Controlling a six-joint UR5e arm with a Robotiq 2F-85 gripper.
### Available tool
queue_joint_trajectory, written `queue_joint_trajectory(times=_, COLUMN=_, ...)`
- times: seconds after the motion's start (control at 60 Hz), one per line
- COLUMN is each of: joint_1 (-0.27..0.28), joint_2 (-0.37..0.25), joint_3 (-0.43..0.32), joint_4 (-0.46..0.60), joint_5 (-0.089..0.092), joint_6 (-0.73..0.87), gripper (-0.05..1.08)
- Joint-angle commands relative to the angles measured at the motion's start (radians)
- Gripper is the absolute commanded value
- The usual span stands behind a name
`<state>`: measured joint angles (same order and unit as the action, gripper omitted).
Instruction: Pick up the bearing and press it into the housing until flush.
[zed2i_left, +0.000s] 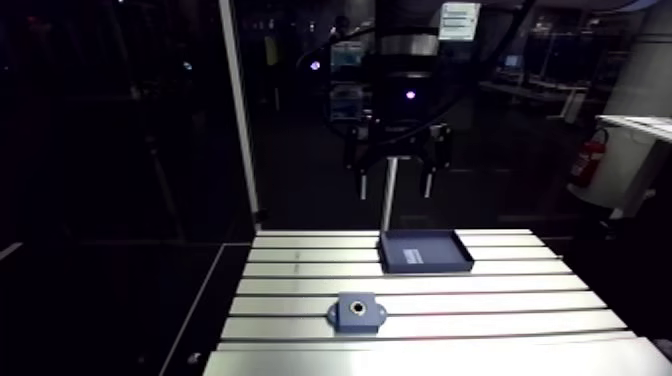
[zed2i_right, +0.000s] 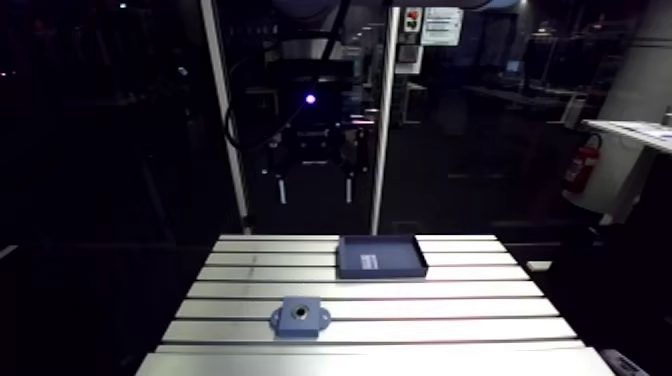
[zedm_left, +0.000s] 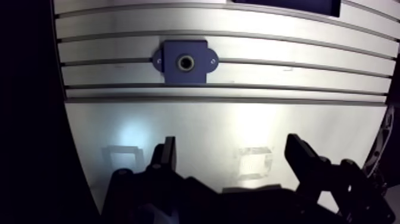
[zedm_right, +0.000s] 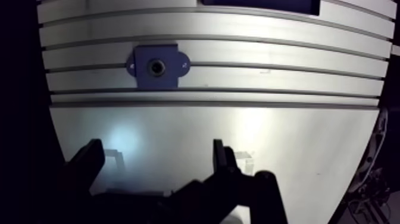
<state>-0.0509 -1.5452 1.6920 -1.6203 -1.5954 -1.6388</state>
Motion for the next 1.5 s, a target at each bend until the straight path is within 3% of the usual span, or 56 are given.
queue_joint_trajectory(times=0.017, joint_1=-0.069, joint_2=-0.017, joint_3=-0.058, joint_4=0.007, joint_5=0.004, joint_6=-0.012, gripper=0.01)
queue_joint_trajectory(times=0.417, joint_1=-0.061, joint_2=-0.016, joint_3=-0.100, joint_4=0.044, joint_5=0.025, joint_6=-0.034, gripper=0.01)
queue_joint_trajectory(times=1.083, joint_1=-0.063, joint_2=-0.006, joint_3=-0.140, joint_4=0.098, joint_5=0.019, joint_6=-0.036, gripper=0.01)
queue_joint_trajectory(times=1.5, joint_1=-0.061, joint_2=-0.006, joint_3=-0.134, joint_4=0.095, joint_5=0.027, joint_6=-0.036, gripper=0.01)
